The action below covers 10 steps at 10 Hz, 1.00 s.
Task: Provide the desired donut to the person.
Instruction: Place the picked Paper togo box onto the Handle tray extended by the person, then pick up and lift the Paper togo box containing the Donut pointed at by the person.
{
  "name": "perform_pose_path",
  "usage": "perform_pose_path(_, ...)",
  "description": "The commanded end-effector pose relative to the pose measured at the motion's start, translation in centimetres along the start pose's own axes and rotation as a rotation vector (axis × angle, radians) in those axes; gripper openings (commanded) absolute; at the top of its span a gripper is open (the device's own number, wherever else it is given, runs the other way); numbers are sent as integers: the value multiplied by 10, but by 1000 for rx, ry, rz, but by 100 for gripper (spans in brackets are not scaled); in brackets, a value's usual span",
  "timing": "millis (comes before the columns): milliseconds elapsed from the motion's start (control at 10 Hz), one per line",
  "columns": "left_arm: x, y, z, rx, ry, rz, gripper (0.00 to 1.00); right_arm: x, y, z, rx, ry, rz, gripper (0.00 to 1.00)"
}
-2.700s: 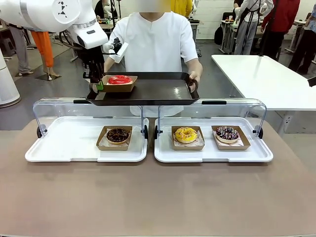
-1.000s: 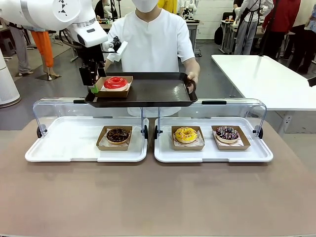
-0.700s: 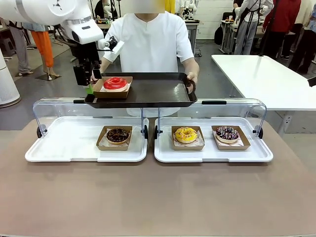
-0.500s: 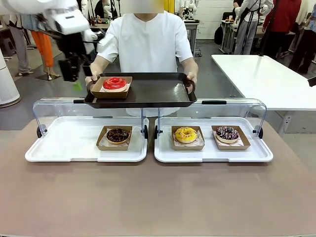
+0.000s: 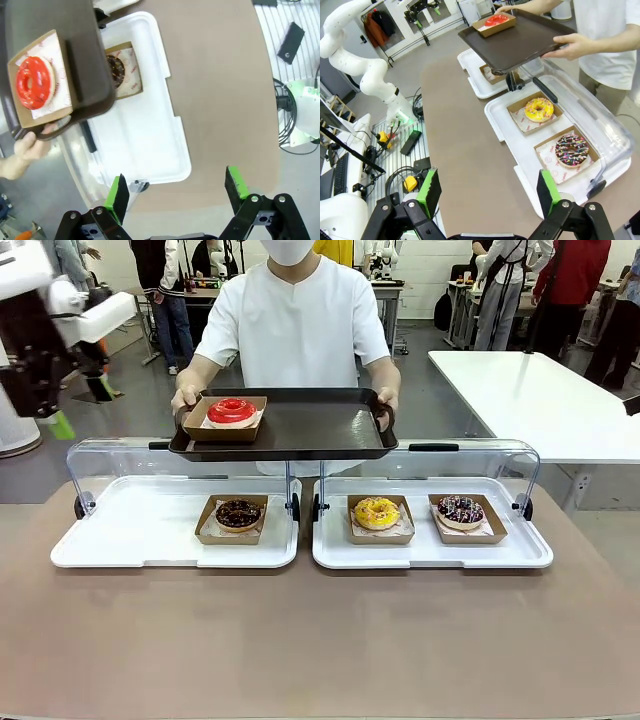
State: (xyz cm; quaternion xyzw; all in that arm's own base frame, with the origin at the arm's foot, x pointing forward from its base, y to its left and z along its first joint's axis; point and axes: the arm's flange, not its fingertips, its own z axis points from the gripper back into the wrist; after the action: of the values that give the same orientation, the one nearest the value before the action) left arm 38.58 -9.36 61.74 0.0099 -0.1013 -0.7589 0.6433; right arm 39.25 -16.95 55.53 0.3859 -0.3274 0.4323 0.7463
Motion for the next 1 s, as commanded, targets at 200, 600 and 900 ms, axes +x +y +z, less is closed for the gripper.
perform_pose_path(200,-17,-21,-10,51,4,-37,100,1,0,0,0,-8,-5,100)
perform_pose_path(600,-10,-16,-1,6,-12,10,100,1,0,0,0,-8,-5,100)
perform_pose_path(900,-10,-16,-1,6,-12,10,100,1,0,0,0,-8,-5,100)
